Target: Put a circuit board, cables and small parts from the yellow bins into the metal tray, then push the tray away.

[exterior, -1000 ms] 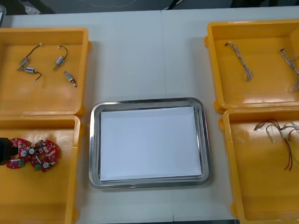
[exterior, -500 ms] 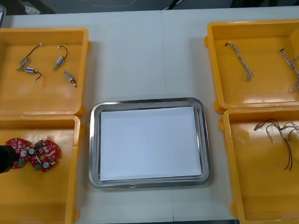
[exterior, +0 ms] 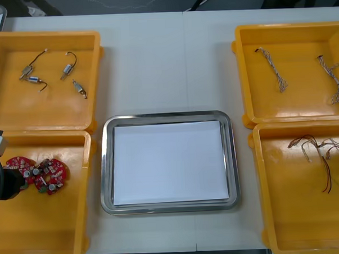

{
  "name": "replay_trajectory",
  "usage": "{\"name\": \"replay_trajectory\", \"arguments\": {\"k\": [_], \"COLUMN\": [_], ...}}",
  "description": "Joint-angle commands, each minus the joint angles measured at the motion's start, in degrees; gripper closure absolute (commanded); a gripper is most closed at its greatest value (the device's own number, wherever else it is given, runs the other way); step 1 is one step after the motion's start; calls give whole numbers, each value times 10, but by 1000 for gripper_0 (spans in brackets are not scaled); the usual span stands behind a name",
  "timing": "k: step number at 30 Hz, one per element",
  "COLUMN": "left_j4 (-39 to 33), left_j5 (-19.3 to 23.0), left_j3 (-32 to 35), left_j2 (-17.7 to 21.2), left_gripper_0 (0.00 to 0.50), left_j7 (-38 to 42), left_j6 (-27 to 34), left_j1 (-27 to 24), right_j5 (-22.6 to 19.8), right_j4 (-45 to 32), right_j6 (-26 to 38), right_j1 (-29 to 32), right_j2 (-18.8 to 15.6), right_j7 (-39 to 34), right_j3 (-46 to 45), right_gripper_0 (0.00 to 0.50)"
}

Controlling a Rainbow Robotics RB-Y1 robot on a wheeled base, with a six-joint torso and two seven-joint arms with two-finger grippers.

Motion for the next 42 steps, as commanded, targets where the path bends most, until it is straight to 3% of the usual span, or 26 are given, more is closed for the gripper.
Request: {"name": "replay_trajectory", "arguments": {"k": [1,11,22,23,25,26,27,29,42], "left_j4": [-11,-11,-11,-11,-11,-11,-11,-7,-4], "left_j5": [-12,-34,-22,-22,-26,-28,-28,-28,-36], "left_j3": [-12,-19,-22,-24,-28,-29,-29,-29,-39], "left_j2": [-14,-29,-30,-31,-34,-36,-37,-44,-54], "left_gripper_0": [0,0,0,0,0,0,0,0,0], "left_j7": [-77,-86,-88,-88,-88,-88,-87,-88,-88], "left_j6": [-7,-7,-7,-7,-7,-9,-10,-12,-22], "left_j1": [18,18,22,21,22,23,24,24,26], "right_j5": [5,9,23,23,23,22,22,21,21], "right_j4": [-2,-2,-2,-2,-2,-2,-2,-2,-3], "right_j6": [-5,-6,-15,-15,-15,-15,-15,-15,-10], "right_j1": [8,7,7,7,7,7,7,7,-7], "right_j2": [13,25,28,28,28,28,28,28,28], "right_j7": [-16,-15,-21,-21,-21,-21,-21,-18,-9], "right_j3": [9,15,30,31,31,31,31,31,31], "right_gripper_0": [0,0,0,37,179,179,404,484,500]}}
